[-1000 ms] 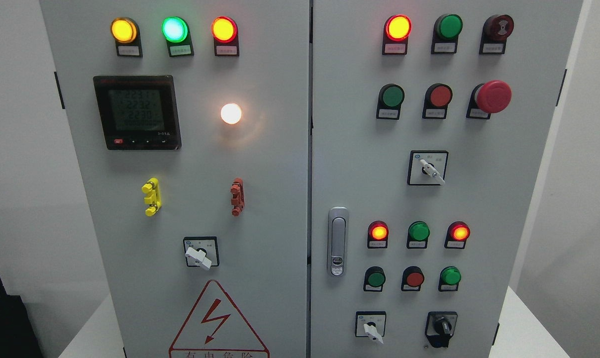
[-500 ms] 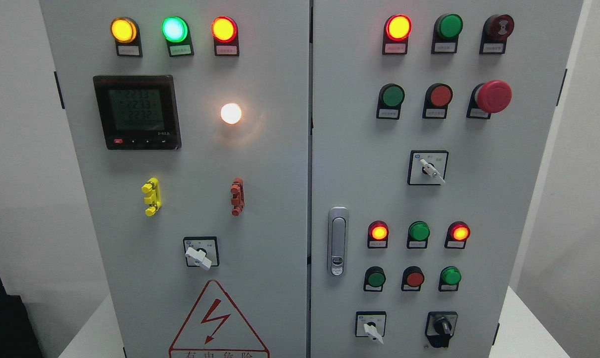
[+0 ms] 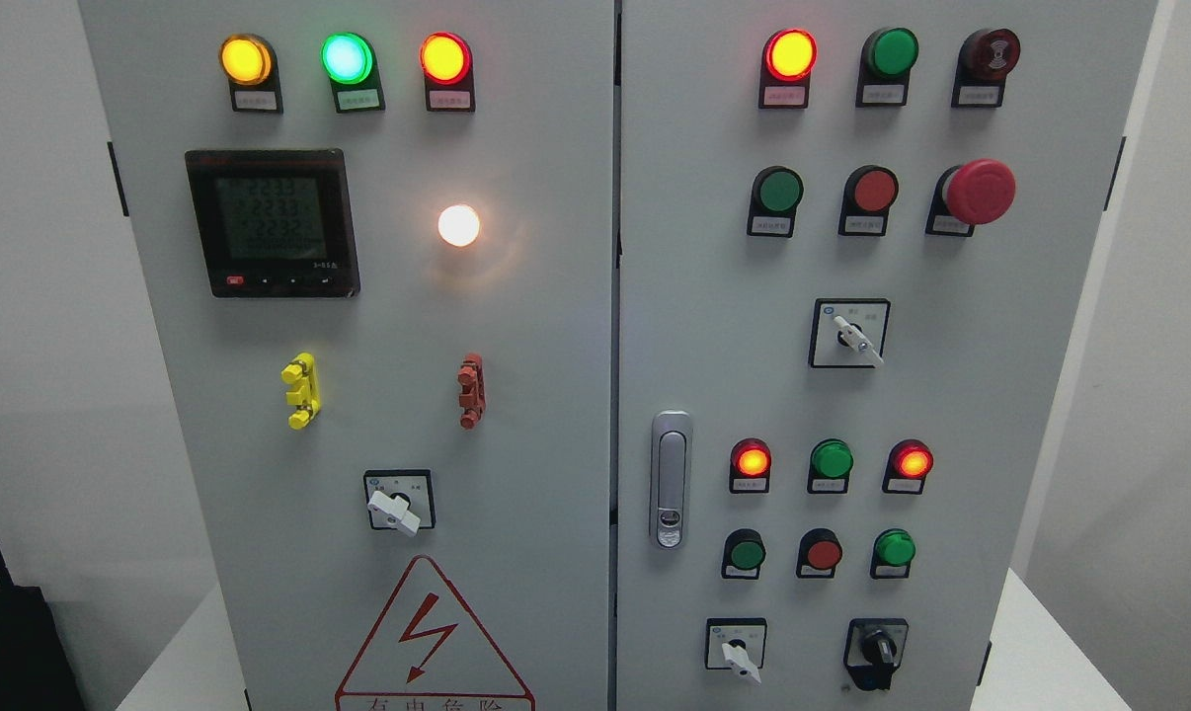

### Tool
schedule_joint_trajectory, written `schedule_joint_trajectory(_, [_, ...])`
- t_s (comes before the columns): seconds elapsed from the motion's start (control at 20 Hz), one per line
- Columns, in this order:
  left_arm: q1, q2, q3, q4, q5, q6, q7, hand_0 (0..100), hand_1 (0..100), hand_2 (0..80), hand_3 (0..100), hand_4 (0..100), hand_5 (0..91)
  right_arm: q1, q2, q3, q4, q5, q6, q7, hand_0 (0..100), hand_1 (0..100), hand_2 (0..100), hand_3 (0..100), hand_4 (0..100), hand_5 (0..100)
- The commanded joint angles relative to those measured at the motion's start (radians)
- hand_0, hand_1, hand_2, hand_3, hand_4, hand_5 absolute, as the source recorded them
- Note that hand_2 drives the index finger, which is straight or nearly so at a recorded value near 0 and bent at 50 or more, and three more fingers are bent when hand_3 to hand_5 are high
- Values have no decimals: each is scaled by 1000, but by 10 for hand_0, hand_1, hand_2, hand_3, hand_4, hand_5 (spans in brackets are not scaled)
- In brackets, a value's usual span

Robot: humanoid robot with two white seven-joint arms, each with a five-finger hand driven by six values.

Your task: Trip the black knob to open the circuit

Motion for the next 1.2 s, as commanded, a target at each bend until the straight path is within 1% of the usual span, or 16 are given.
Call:
schedule_joint_trajectory(0.0, [0,0,0,0,-23,3,0,120,389,0,0,0,0,47,1,-6,-279,-7,-1,12,0,27,0,101,24,70])
schedule_joint_trajectory(0.2, [0,0,0,0,-23,2,0,120,389,0,0,0,0,84,1,6,-390,-6,1,15,0,25,0,110,40,94])
schedule_joint_trajectory(0.3, [0,0,0,0,-23,2,0,120,389,0,0,0,0,96,1,13,-441,-4,2,16,0,24,0,129,74,117])
schedule_joint_trajectory(0.4, [0,0,0,0,-23,2,0,120,389,0,0,0,0,107,1,14,-481,0,2,16,0,23,0,242,209,178])
schedule_joint_trajectory(0.45, [0,0,0,0,-23,3,0,120,389,0,0,0,0,108,1,17,-499,2,4,21,0,23,0,258,228,186])
schedule_joint_trajectory(0.5, [0,0,0,0,-23,2,0,120,389,0,0,0,0,110,1,19,-515,2,4,27,0,23,0,316,284,221])
schedule_joint_trajectory(0.55, [0,0,0,0,-23,2,0,120,389,0,0,0,0,116,1,20,-532,3,4,33,0,23,0,343,322,247])
schedule_joint_trajectory(0.6, [0,0,0,0,-23,2,0,120,389,0,0,0,0,121,1,22,-549,5,5,33,0,23,0,360,338,257])
schedule_joint_trajectory(0.7, [0,0,0,0,-23,3,0,120,389,0,0,0,0,130,1,39,-578,5,5,35,0,23,0,437,392,293])
schedule_joint_trajectory(0.75, [0,0,0,0,-23,3,0,120,389,0,0,0,0,133,1,40,-590,7,5,36,0,23,0,450,400,298])
schedule_joint_trajectory(0.85, [0,0,0,0,-23,2,0,120,389,0,0,0,0,136,1,48,-605,20,5,36,0,21,0,540,444,339])
schedule_joint_trajectory(0.9, [0,0,0,0,-23,3,0,120,389,0,0,0,0,136,0,48,-610,26,5,36,0,20,0,553,453,345])
schedule_joint_trajectory(1.0, [0,0,0,0,-23,3,0,120,389,0,0,0,0,134,0,51,-616,28,5,36,0,19,0,639,509,403])
schedule_joint_trajectory(1.05, [0,0,0,0,-23,2,0,120,389,0,0,0,0,134,-2,51,-618,28,5,36,0,19,0,649,514,406])
schedule_joint_trajectory(1.1, [0,0,0,0,-23,2,0,120,389,0,0,0,0,133,-2,51,-618,28,7,41,0,19,0,690,547,458])
schedule_joint_trajectory(1.15, [-2,0,0,0,-23,3,0,120,389,0,0,0,0,133,-2,51,-621,28,7,55,0,17,0,713,575,502])
